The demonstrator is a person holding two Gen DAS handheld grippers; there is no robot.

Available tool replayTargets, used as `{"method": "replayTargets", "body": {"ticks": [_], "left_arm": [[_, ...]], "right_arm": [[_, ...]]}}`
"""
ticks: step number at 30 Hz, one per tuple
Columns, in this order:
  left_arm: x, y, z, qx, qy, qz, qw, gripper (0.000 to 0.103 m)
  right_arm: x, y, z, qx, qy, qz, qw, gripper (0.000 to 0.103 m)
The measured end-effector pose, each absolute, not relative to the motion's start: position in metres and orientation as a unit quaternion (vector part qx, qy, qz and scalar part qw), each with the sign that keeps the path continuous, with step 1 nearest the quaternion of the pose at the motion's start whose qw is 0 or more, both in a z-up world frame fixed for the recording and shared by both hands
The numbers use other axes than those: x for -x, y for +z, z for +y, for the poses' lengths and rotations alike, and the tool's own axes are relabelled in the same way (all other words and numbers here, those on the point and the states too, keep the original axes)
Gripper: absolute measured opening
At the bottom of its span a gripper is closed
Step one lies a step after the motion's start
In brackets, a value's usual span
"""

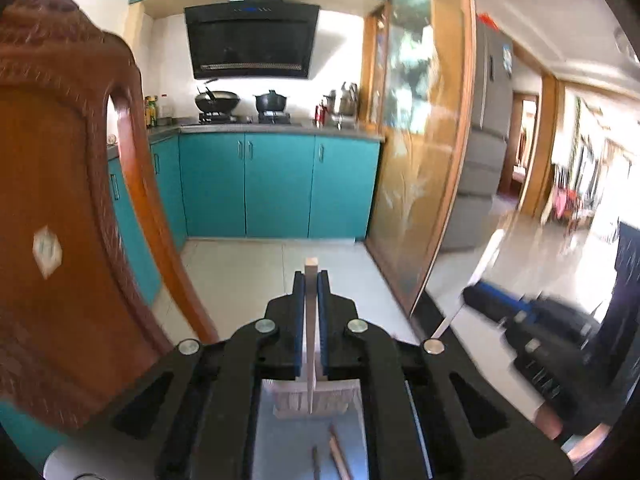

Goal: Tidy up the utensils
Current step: 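Lift both held white chopsticks into the white holder and open both tools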

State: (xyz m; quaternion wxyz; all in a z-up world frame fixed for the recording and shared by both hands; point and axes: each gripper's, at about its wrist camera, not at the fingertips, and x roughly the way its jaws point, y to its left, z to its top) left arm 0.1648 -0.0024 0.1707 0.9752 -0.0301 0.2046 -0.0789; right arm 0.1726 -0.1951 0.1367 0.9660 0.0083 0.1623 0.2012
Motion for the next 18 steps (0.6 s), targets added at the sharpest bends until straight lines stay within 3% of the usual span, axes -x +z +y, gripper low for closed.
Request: {"method": "replayTargets", "body": {"ticks": [4, 11, 15, 18], "left_arm": [[-0.199, 0.172, -0.004, 0.039, -0.033, 0.164, 0.985, 0.007], [-0.229, 0.088, -0.006, 0.040, -0.012, 0.234, 0.971, 0.007], [-0.228, 0.067, -0.005, 0.042, -0.013, 0.254, 0.966, 0.007], [-0.217, 0.072, -0.007, 0.035, -0.018, 0.245, 0.969, 0.018]], "right_arm": [[-0.202, 0.118, -0.185, -0.012, 0.177, 0.159, 0.971, 0.006], [-0.235, 0.040, -0.174, 0.010, 0.166, 0.217, 0.962, 0.007], [-0.218, 0.038, -0.181, 0.009, 0.166, 0.207, 0.964, 0.028], [-0.180, 0.054, -0.196, -0.001, 0.189, 0.163, 0.968, 0.031]]}}
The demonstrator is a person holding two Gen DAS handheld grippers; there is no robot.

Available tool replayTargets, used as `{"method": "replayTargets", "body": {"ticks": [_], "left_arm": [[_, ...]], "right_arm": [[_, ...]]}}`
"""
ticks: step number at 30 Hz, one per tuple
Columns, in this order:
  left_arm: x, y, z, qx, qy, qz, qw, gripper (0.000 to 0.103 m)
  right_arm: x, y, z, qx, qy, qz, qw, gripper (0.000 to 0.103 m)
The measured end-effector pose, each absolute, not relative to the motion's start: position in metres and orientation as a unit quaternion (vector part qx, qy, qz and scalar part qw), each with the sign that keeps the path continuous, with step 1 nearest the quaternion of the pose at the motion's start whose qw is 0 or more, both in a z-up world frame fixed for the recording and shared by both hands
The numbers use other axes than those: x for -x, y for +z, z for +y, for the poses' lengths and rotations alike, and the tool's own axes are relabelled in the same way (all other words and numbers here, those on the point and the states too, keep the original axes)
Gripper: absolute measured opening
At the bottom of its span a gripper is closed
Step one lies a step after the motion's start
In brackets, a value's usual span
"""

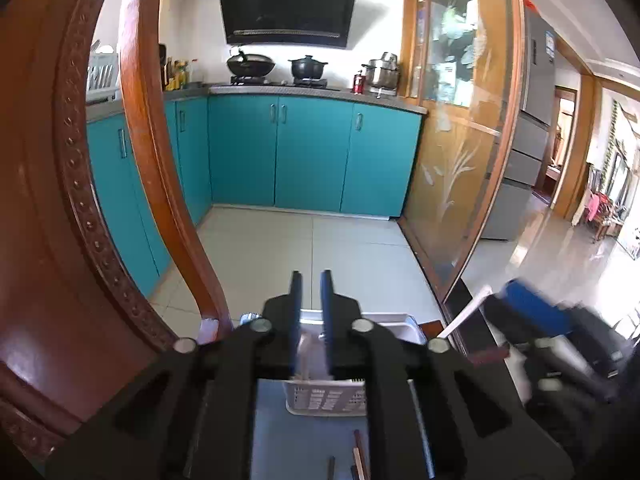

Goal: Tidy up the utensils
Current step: 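Lift both held white chopsticks into the white holder and open both tools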

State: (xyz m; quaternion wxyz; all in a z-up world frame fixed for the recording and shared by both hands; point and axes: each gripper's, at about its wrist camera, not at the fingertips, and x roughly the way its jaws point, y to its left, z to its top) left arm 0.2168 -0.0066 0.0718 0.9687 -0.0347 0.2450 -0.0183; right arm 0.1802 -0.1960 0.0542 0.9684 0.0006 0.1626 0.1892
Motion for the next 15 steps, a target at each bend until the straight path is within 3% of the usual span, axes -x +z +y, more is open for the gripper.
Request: {"method": "replayTargets", "body": {"ticks": [4, 8, 12, 15], "left_arm": [[-0.171, 0.072, -0.008, 0.022, -0.033, 0.215, 0.976, 0.024], [-0.127, 0.046, 0.000, 0.027, -0.033, 0.234, 0.971, 0.024], [-0.099, -0.001, 0.004, 0.045, -0.040, 0.291, 0.955, 0.024], [-0.093, -0.038, 0.002, 0.050, -0.040, 0.342, 0.938, 0.024]], "right_arm": [[-0.120, 0.047, -0.208, 0.006, 0.266, 0.152, 0.952, 0.031], [-0.120, -0.018, -0.202, 0.013, 0.299, 0.267, 0.916, 0.031], [-0.187, -0.112, -0.187, -0.025, 0.222, 0.412, 0.883, 0.031], [-0.222, -0.151, -0.163, -0.026, 0.183, 0.452, 0.873, 0.031]]}}
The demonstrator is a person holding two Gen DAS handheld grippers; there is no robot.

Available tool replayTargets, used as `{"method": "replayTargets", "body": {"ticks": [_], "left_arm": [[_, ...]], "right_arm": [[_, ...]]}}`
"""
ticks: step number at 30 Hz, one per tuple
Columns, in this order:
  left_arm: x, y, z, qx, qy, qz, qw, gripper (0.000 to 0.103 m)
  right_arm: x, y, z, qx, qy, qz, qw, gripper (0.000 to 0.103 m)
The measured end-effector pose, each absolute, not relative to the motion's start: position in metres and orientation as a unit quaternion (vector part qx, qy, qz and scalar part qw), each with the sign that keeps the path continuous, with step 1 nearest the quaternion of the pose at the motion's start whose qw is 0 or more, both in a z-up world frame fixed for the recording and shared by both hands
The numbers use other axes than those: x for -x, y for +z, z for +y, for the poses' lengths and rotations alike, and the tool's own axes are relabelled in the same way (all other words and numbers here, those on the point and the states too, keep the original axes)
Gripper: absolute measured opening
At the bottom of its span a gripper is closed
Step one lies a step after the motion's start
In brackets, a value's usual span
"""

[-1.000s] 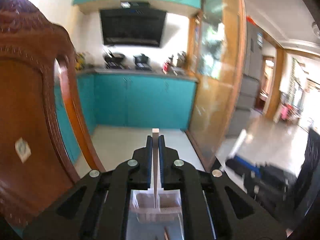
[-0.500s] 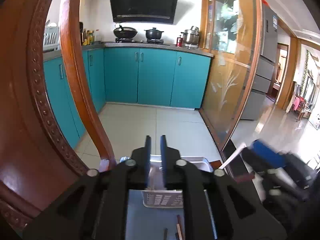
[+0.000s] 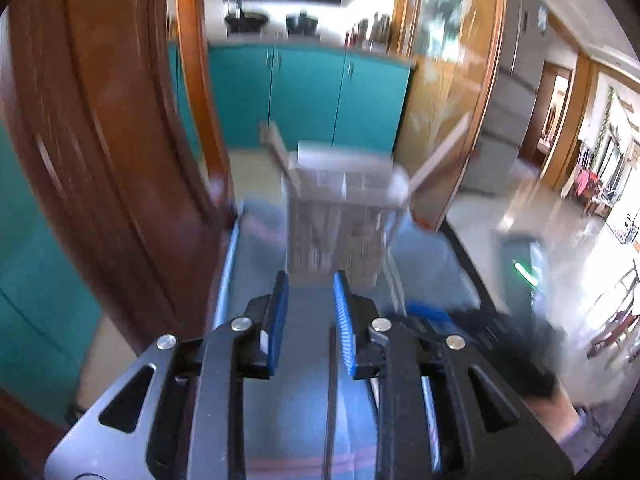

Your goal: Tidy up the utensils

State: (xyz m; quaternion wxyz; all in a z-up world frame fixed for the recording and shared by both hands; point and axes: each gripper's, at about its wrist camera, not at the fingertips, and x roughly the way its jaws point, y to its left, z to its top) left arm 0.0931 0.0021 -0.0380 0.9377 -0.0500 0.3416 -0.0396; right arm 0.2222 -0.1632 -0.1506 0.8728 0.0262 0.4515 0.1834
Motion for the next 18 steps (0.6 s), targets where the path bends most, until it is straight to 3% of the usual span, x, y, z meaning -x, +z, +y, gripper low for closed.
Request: {"method": "replayTargets", "body": {"ticks": [6, 9, 10, 18], "left_arm": [[-0.070, -0.093, 0.006, 0.077, -0.037, 0.412, 0.907, 0.024], [-0.066, -0.104, 0.002, 0.070, -0.041, 0.426, 0.901, 0.024], [-0.066, -0.107, 0.000, 0.068, -0.042, 0.430, 0.899, 0.025], [-0.075, -0.113, -0.005, 0.064, -0.055, 0.441, 0.894, 0.030]], "right_arm": [[-0.261, -0.186, -0.131, -0.025, 0.107, 0.494, 0.862, 0.029], [-0.265, -0.188, -0.125, -0.020, 0.089, 0.491, 0.866, 0.010], [-0.267, -0.189, -0.125, -0.017, 0.085, 0.493, 0.866, 0.008], [-0.262, -0.185, -0.153, 0.025, 0.101, 0.502, 0.859, 0.007]]}}
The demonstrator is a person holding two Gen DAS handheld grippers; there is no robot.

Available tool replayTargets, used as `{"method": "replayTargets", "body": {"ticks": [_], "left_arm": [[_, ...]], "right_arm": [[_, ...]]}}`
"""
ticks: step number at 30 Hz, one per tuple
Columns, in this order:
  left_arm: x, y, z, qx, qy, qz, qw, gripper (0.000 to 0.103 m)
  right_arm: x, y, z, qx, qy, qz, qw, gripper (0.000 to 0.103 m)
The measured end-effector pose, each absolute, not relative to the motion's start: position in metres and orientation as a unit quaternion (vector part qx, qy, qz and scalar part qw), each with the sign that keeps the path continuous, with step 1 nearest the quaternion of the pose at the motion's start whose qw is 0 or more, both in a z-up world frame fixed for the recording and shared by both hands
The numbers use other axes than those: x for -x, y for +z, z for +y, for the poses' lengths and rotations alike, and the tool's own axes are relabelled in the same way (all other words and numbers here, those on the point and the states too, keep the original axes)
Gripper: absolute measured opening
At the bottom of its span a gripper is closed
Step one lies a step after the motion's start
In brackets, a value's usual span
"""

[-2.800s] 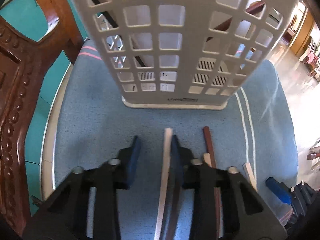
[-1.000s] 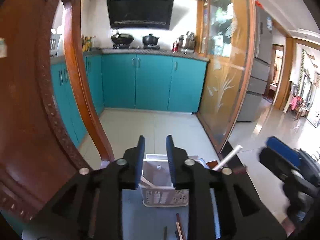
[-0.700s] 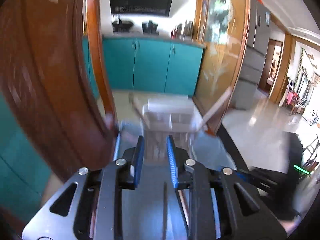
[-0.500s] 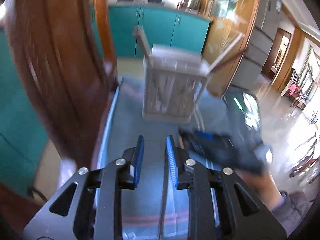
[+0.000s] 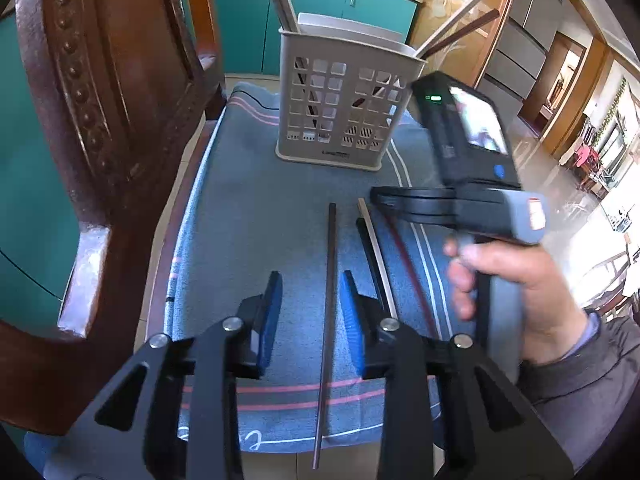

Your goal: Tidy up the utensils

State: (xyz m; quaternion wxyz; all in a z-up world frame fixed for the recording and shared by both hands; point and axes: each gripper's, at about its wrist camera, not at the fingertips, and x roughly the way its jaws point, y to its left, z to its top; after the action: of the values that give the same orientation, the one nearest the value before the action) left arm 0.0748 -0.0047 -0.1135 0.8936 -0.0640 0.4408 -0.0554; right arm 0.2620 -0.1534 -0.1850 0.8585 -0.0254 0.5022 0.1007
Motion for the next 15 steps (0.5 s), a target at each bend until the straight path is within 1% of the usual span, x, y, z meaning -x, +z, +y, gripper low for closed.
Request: {"method": "replayTargets", "body": {"ticks": [7, 12, 14, 15], "left_arm": [[-0.090, -0.128, -0.007, 0.063, -0.056, 0.460, 0.884, 0.030], [-0.099, -0.139, -0.012, 0.063, -0.057, 0.475, 0.876, 0.030], [-0.101, -0.145, -0.014, 0.061, -0.056, 0.480, 0.873, 0.031], [-0.101, -0.147, -0.015, 0.060, -0.056, 0.482, 0.872, 0.034]], "right_arm": [[-0.234, -0.184, -0.192, 0.038, 0.111, 0.502, 0.857, 0.007], [-0.209, -0.187, -0.199, 0.045, 0.138, 0.496, 0.856, 0.007], [-0.197, -0.187, -0.195, 0.046, 0.139, 0.494, 0.857, 0.015], [-0.191, -0.187, -0.196, 0.044, 0.136, 0.495, 0.857, 0.024]]}}
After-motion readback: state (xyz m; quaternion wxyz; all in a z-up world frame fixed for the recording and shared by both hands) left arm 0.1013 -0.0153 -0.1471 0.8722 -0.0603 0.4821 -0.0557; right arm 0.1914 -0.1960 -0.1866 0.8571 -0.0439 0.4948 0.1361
